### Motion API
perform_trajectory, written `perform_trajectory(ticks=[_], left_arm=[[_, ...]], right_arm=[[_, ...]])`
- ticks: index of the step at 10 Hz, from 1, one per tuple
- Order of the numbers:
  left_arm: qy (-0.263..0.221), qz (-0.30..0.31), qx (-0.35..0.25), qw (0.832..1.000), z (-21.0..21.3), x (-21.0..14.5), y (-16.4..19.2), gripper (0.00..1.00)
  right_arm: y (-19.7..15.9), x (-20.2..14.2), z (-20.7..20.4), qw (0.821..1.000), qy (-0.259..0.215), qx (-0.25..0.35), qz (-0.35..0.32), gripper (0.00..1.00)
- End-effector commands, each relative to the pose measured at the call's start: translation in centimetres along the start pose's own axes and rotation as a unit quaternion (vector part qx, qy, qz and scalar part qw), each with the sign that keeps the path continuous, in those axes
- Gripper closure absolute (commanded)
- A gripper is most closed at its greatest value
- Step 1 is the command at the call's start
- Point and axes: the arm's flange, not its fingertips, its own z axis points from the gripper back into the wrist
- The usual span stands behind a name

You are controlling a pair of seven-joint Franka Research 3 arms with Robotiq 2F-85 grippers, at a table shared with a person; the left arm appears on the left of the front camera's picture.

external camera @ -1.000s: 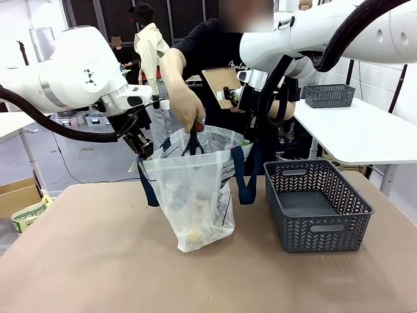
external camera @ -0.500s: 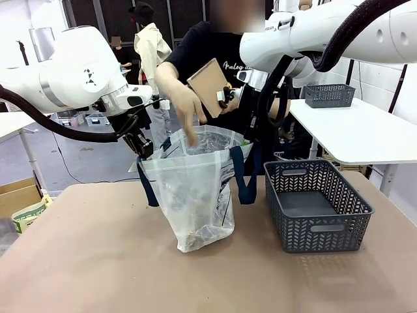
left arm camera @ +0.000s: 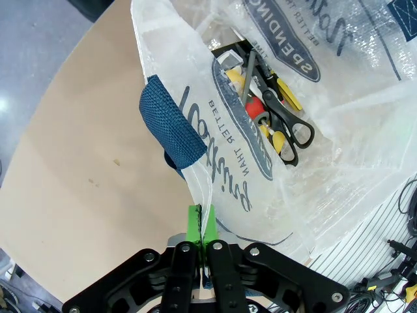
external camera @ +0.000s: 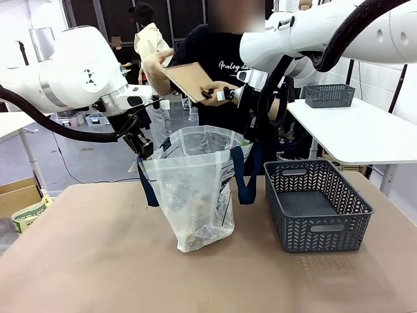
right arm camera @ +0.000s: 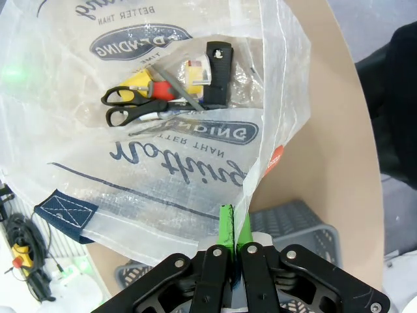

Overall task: Transfer purchased items from the store into the shopping bag.
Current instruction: Move the Reusable shopping bag to the right side of the table.

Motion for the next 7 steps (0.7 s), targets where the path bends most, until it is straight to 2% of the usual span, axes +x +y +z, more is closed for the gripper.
perform_trajectory(ticks=[1, 7], left_arm=[[0.0, 0.006, 0.004, 1.0, 0.09, -0.02, 0.02, 1.0], [0.0, 0.006, 0.004, 1.0, 0.09, -0.02, 0.02, 1.0]], right_arm=[[-0.02, -0.04, 0.24, 1.0, 0.002, 0.003, 0.0, 1.0], [-0.02, -0.04, 0.24, 1.0, 0.002, 0.003, 0.0, 1.0]])
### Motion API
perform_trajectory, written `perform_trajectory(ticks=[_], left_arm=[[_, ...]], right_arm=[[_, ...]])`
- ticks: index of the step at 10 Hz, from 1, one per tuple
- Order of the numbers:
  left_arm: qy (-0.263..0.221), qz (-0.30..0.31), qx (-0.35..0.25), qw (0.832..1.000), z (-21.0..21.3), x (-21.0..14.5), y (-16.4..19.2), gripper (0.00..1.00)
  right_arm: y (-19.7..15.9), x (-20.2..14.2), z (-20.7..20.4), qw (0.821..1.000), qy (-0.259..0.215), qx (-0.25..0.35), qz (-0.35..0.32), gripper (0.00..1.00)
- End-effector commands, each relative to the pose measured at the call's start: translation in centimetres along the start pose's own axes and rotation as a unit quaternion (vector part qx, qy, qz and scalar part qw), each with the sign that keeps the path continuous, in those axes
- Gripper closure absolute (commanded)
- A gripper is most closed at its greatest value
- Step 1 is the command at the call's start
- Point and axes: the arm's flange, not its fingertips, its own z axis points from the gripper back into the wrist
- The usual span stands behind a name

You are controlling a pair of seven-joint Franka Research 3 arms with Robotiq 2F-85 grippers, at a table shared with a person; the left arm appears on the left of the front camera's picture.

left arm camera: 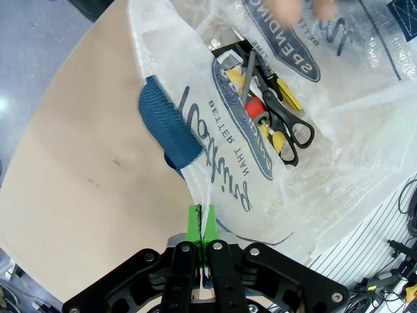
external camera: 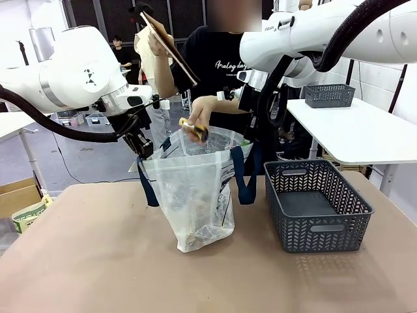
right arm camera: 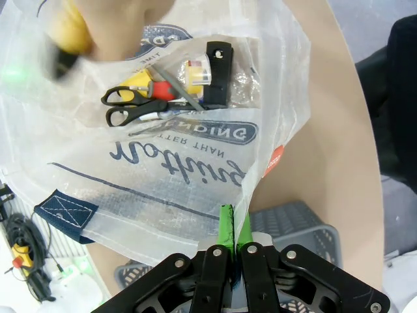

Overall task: Transfer purchased items from the store into the shopping bag.
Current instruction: Move the Reusable shopping bag to the right side of the table.

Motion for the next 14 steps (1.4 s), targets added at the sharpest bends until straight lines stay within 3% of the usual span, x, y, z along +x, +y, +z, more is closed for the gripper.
perform_trajectory(ticks=[1, 14], left_arm=[[0.0, 0.006, 0.004, 1.0, 0.09, -0.02, 0.02, 1.0], [0.0, 0.006, 0.004, 1.0, 0.09, -0.02, 0.02, 1.0]], right_arm=[[-0.02, -0.04, 0.24, 1.0, 0.002, 0.003, 0.0, 1.0], [-0.02, -0.04, 0.24, 1.0, 0.002, 0.003, 0.0, 1.0]])
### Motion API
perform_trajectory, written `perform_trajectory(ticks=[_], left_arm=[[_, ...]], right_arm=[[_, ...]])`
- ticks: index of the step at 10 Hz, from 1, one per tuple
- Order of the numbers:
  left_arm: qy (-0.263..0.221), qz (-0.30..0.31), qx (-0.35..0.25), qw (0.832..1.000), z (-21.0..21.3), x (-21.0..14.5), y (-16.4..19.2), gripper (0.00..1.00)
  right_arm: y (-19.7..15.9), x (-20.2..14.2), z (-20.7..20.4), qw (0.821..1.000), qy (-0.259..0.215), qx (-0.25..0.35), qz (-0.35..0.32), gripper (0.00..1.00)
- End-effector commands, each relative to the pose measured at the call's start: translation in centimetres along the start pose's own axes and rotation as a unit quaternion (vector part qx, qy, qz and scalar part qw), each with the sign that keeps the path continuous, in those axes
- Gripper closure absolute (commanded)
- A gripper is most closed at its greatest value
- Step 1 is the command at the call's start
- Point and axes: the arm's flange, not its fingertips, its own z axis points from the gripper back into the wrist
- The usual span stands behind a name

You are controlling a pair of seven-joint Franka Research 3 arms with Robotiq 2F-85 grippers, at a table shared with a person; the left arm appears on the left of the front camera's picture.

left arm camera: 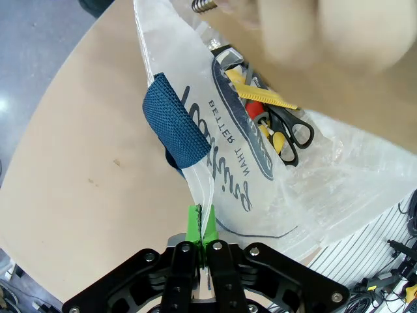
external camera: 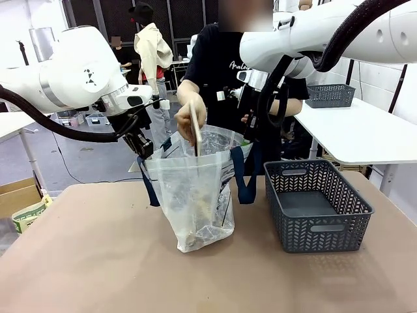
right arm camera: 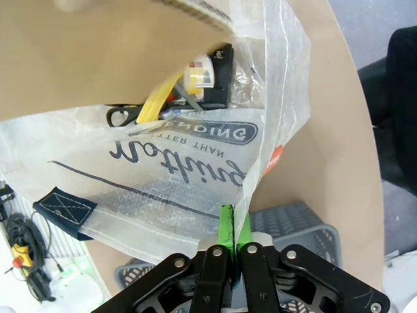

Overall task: Transfer purchased items from the store into the shopping bag.
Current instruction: Move the Reusable shopping bag to the right side of the table.

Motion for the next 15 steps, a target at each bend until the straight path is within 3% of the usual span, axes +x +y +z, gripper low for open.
perform_trajectory(ticks=[1, 15], left_arm=[[0.0, 0.006, 0.004, 1.0, 0.09, -0.03, 0.03, 1.0], [0.0, 0.006, 0.004, 1.0, 0.09, -0.03, 0.03, 1.0]], right_arm=[[-0.03, -0.04, 0.24, 1.0, 0.002, 0.003, 0.0, 1.0], [-0.03, -0.04, 0.24, 1.0, 0.002, 0.003, 0.0, 1.0]])
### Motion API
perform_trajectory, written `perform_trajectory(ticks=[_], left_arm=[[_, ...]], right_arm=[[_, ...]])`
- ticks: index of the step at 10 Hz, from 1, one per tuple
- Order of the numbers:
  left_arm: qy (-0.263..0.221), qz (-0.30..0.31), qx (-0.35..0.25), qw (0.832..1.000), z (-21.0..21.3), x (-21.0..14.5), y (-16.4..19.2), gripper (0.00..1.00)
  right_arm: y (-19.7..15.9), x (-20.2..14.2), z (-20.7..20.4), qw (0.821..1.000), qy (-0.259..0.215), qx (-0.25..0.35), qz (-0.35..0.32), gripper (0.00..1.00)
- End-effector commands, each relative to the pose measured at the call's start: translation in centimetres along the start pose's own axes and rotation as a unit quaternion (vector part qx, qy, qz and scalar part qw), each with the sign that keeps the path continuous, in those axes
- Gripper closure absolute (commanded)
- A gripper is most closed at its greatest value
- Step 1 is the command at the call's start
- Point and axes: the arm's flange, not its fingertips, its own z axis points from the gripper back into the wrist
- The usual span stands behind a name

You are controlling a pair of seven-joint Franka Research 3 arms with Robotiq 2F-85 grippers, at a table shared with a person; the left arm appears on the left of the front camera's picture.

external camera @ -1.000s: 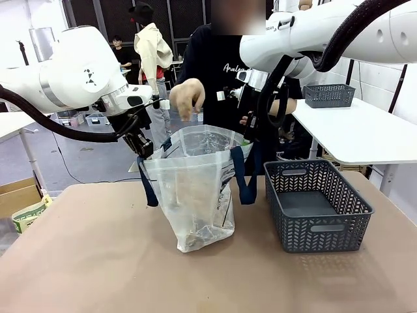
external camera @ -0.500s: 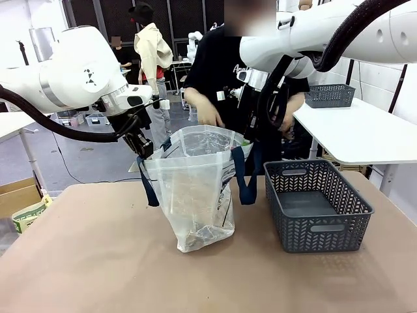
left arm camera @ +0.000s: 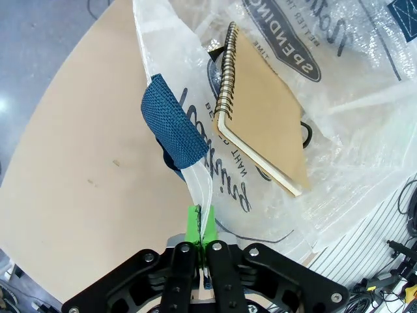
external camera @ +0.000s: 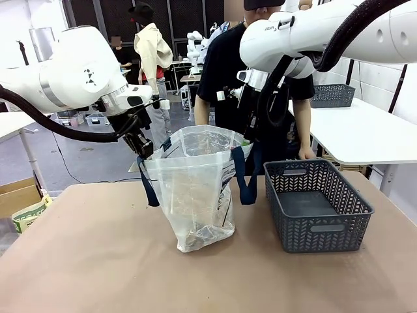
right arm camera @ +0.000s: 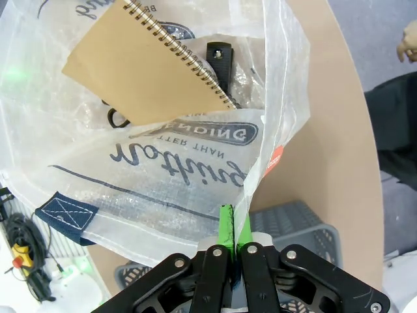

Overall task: Transfer purchased items from the store into the shopping bag.
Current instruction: Move the Reusable shopping bag to the right side of the table.

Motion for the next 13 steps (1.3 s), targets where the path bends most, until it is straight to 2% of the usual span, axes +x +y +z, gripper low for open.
perform_trajectory(ticks=[1, 13], left_arm=[[0.0, 0.006, 0.004, 1.0, 0.08, -0.03, 0.02, 1.0], [0.0, 0.006, 0.004, 1.0, 0.08, -0.03, 0.02, 1.0]], right_arm=[[-0.02, -0.04, 0.22, 1.0, 0.002, 0.003, 0.0, 1.0], [-0.02, -0.04, 0.22, 1.0, 0.002, 0.003, 0.0, 1.0]])
